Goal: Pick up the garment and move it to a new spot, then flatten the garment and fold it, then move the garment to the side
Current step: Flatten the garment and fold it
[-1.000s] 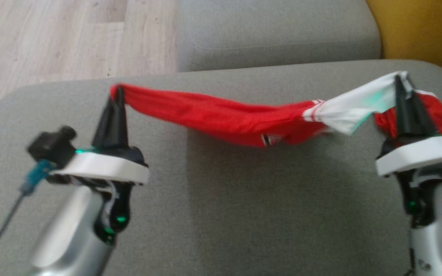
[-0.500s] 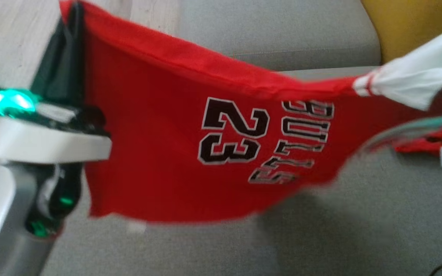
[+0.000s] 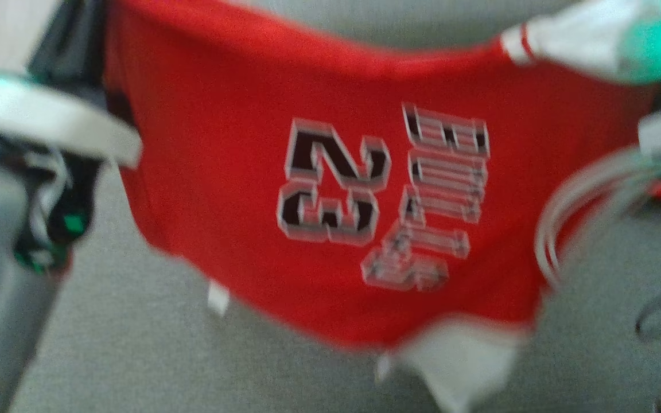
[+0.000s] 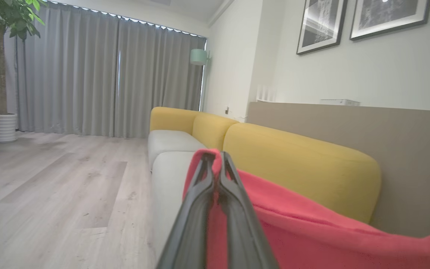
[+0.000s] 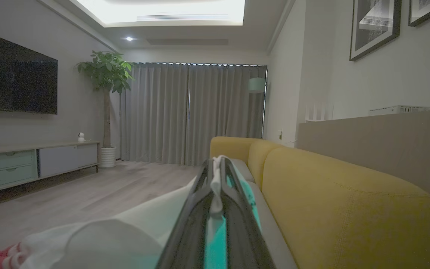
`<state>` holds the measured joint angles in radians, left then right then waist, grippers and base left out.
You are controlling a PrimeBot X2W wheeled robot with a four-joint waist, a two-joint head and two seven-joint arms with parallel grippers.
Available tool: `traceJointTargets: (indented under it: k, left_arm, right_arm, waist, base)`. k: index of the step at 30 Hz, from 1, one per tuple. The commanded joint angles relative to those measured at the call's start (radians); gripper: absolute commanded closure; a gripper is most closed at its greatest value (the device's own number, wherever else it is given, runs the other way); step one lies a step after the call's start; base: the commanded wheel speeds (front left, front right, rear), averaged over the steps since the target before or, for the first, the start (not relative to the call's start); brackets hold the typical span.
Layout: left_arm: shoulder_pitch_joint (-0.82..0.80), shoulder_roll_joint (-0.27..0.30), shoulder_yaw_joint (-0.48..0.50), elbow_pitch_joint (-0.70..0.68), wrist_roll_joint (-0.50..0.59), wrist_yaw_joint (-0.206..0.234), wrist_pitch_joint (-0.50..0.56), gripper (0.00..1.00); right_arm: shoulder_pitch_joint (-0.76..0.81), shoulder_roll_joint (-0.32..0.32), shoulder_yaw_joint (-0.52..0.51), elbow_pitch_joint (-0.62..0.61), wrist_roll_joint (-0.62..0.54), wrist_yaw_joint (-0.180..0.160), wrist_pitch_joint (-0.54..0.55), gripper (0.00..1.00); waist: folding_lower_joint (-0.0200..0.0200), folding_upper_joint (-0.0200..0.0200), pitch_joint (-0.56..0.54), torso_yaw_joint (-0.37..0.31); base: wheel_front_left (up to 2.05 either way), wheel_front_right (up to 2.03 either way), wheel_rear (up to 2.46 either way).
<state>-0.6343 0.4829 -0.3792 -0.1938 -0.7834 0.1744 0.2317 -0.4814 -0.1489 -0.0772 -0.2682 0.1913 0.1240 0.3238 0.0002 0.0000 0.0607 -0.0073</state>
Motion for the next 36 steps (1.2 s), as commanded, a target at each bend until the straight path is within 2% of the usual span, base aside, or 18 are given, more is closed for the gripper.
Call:
traceJointTargets:
  k: [1,5,10,11,14,17,22,28,32,36]
  left_arm:
    - [-0.139,0.031,0.057,0.034,0.008,-0.008,0.008,1.0]
    - [-0.321,0.021,0.065,0.233,0.05,-0.018,-0.01,1.0]
    - [-0.547,-0.025,0.078,0.478,0.11,-0.039,-0.137,1.0]
    - [-0.547,-0.025,0.078,0.478,0.11,-0.039,-0.137,1.0]
    - [-0.66,-0.058,0.082,0.593,0.138,-0.052,-0.235,1.0]
    - [-0.734,-0.083,0.076,0.698,0.162,-0.074,-0.32,1.0]
    - [-0.778,-0.097,0.048,0.843,0.195,-0.119,-0.415,1.0]
    - [-0.713,-0.117,0.046,0.971,0.174,-0.178,-0.466,1.0]
    - [-0.655,-0.129,0.064,1.001,0.15,-0.22,-0.484,1.0]
    - [-0.575,-0.14,0.087,0.982,0.134,-0.25,-0.492,1.0]
  right_arm:
    - [-0.143,-0.016,0.035,0.034,-0.018,0.007,-0.023,1.0]
    - [-0.389,0.012,0.068,0.266,-0.063,0.007,-0.094,1.0]
    - [-0.681,0.065,0.044,0.551,-0.153,0.007,-0.22,1.0]
    - [-0.681,0.065,0.044,0.551,-0.153,0.007,-0.22,1.0]
    - [-0.822,0.086,0.002,0.683,-0.203,0.007,-0.287,1.0]
    - [-0.898,0.097,-0.029,0.777,-0.231,0.007,-0.347,1.0]
    - [-0.903,0.098,0.052,0.903,-0.152,0.007,-0.439,1.0]
    - [-0.818,0.098,0.144,0.996,-0.085,0.007,-0.539,1.0]
    - [-0.746,0.099,0.184,1.01,-0.046,0.007,-0.571,1.0]
    - [-0.648,0.099,0.187,0.972,-0.026,0.007,-0.582,1.0]
  waist:
    - [-0.0002,0.0,0.078,-0.016]
    - [-0.0002,0.0,0.159,-0.033]
    - [-0.0002,0.0,0.232,-0.053]
    - [-0.0002,0.0,0.232,-0.053]
    - [-0.0002,0.0,0.284,-0.06]
    - [-0.0002,0.0,0.339,-0.068]
    - [-0.0002,0.0,0.446,-0.081]
    - [-0.0002,0.0,0.528,-0.092]
    - [-0.0002,0.0,0.536,-0.094]
    - [-0.0002,0.0,0.512,-0.087]
  base:
    - [0.0,0.0,0.0]
    - [0.0,0.0,0.0]
    - [0.0,0.0,0.0]
    - [0.0,0.0,0.0]
    - [0.0,0.0,0.0]
    - [0.0,0.0,0.0]
    - [0.0,0.0,0.0]
    - [0.0,0.0,0.0]
    - [0.0,0.0,0.0]
    - [0.0,0.0,0.0]
